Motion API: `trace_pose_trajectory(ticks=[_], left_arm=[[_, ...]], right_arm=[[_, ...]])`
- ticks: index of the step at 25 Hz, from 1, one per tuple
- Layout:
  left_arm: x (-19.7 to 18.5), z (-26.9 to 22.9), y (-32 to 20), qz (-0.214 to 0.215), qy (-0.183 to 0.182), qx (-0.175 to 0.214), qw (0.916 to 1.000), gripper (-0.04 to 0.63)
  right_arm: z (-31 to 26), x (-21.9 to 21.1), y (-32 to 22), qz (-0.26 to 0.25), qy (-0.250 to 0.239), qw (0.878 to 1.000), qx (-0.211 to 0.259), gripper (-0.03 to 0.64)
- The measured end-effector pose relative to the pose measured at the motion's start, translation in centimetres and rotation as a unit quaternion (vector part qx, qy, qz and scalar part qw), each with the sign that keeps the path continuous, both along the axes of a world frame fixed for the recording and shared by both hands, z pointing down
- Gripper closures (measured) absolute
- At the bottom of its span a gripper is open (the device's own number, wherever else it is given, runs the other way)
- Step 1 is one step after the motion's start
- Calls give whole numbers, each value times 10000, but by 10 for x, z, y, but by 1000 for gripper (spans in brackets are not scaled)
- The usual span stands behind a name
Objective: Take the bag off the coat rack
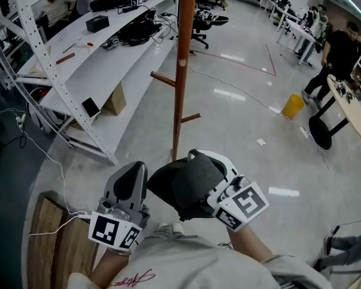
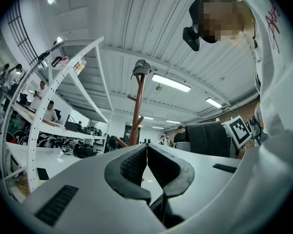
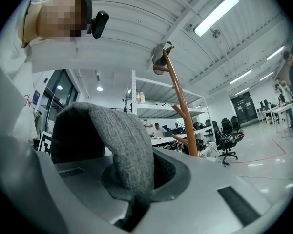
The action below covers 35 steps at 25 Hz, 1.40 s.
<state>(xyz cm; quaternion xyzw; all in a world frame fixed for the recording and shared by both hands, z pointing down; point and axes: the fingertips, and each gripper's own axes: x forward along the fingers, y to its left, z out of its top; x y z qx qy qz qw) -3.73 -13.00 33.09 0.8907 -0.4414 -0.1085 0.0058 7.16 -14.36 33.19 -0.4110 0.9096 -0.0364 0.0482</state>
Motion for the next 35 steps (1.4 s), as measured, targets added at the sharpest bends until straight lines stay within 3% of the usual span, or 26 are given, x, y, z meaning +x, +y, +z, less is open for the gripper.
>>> trace_pose_trajectory(ticks=[16, 35], left_arm=[[-3, -6, 14, -114, 6, 83, 9999, 575], [-36, -14, 102, 239, 53, 151, 9996, 575]], right_arm=[[2, -2, 18, -141, 15, 9999, 0, 600], [-7, -22, 109, 395, -10, 9992, 72, 598]])
